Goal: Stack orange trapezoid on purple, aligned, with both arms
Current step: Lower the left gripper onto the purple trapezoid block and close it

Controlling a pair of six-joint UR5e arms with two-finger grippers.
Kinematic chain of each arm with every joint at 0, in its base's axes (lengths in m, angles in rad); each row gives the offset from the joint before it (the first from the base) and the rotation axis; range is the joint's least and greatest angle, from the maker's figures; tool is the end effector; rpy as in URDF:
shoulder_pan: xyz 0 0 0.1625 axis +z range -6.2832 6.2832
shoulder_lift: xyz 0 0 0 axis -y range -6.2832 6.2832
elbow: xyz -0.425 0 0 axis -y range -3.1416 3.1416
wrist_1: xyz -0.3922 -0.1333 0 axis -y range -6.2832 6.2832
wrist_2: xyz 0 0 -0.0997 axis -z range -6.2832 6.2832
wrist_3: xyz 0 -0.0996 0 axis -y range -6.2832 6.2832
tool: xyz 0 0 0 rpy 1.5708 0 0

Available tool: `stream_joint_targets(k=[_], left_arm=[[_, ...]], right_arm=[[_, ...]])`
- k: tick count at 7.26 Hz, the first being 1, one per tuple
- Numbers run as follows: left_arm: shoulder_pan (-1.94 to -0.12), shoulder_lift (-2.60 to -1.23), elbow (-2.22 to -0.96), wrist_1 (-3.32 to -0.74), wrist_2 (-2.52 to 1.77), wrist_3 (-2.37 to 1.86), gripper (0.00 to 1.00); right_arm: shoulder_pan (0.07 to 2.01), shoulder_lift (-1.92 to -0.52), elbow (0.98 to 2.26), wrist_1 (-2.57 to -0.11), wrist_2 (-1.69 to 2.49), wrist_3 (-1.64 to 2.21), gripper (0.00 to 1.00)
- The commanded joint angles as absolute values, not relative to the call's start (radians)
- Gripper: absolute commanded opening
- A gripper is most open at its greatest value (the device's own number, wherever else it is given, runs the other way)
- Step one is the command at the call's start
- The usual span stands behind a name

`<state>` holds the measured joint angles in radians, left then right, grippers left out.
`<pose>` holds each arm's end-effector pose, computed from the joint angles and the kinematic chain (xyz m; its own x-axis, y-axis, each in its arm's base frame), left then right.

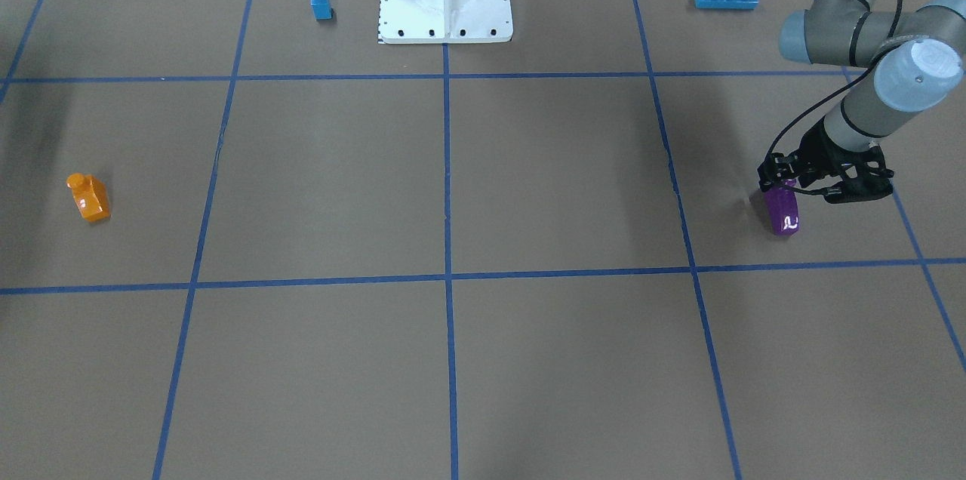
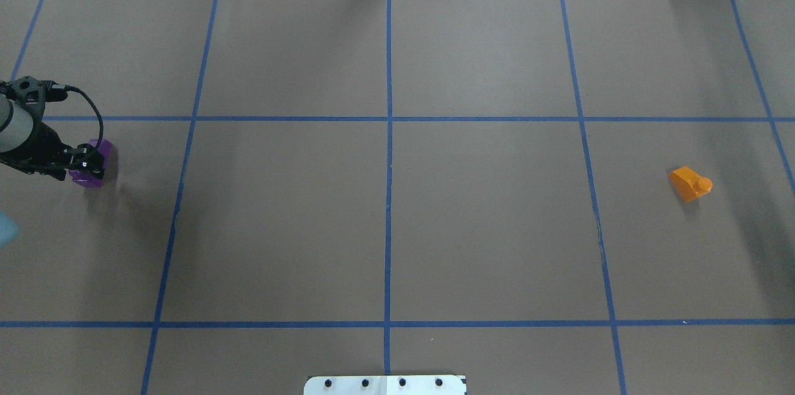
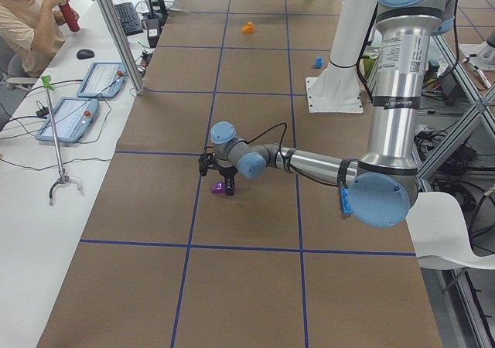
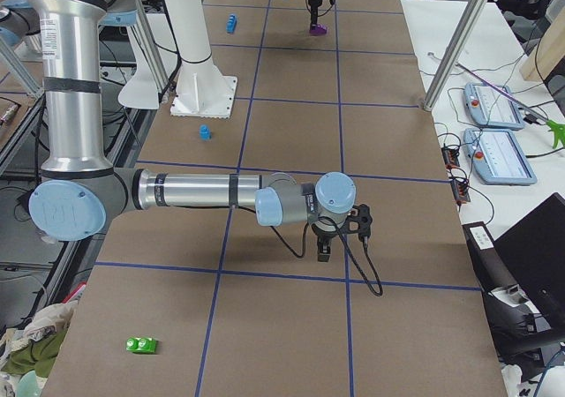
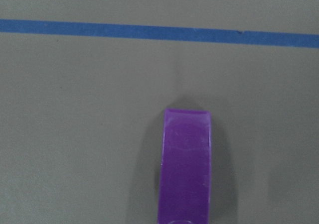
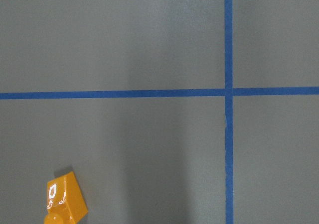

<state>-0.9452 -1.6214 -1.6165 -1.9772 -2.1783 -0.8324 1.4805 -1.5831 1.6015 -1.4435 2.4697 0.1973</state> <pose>0.2535 -0.4814 0.5729 0.7191 -0.0516 -0.6930 0.0277 0.9986 -0.0456 0.0105 -0.4975 0.6271 0.6153 0.0271 0.7878 -0.0320 0.9994 -0.0094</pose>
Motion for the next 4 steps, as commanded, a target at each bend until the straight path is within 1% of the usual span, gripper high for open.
stream_joint_targets(k=[1, 2, 4], left_arm=[[-0.942, -1.621, -1.617, -1.977, -2.178, -0.833, 0.58], [-0.942, -1.623, -1.615, -1.977, -2.178, -0.834, 0.55], [-0.94, -1.632, -1.617, -1.974, -2.181, -0.847, 0.0]], right_arm=[[1.479, -1.583, 1.6, -1.443, 2.47, 0.198, 1.0], [1.476, -1.583, 1.6, -1.443, 2.47, 0.199, 1.0], [1.476, -1.583, 1.6, -1.443, 2.47, 0.199, 1.0]])
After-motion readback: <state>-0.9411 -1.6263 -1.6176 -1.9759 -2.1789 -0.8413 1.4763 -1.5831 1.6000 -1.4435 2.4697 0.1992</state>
